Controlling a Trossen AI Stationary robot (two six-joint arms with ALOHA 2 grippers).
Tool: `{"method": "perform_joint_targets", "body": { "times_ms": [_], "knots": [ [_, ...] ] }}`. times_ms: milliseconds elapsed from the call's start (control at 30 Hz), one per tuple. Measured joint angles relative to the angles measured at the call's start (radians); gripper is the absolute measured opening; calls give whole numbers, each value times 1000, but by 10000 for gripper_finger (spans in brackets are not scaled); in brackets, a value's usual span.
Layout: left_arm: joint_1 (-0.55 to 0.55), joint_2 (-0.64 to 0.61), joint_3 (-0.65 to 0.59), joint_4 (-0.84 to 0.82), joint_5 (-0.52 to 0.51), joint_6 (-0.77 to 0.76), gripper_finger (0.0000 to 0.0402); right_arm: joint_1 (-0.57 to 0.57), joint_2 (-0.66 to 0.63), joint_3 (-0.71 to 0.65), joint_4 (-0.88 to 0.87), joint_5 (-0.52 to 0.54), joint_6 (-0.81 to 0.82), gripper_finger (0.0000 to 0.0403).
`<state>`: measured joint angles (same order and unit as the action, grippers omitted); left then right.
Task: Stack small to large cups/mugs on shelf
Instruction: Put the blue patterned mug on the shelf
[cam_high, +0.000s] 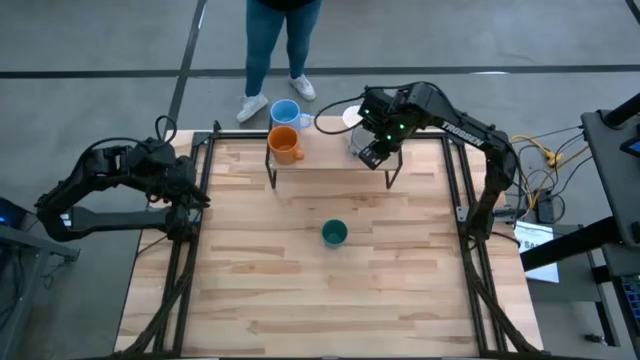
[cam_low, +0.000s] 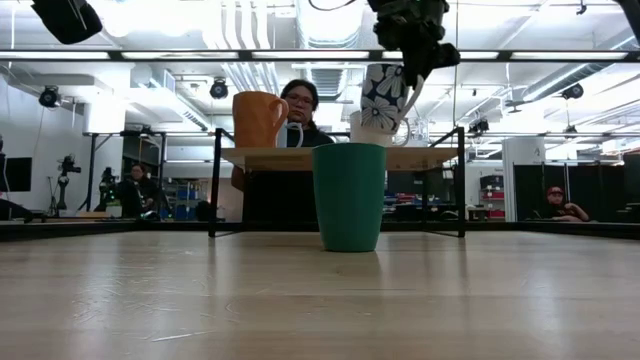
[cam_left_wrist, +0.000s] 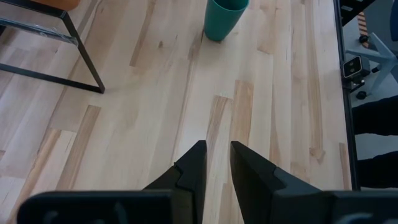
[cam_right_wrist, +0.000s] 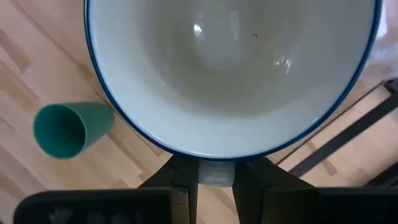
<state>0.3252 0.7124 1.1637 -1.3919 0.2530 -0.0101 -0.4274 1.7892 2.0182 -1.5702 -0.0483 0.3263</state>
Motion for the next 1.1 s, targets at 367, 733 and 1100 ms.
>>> {"method": "perform_joint_targets", "body": {
  "times_ms": [367,733,1100],
  "knots": [
    [0,0,0,1,0,0,57,-1,-86,-187,-2,24,23,56],
    [0,8,0,35,0,0,57,-26,-122,-224,0,31,33,56],
    [0,13,0,41,0,0,57,-59,-122,-227,-1,24,13,56]
  ]
}}
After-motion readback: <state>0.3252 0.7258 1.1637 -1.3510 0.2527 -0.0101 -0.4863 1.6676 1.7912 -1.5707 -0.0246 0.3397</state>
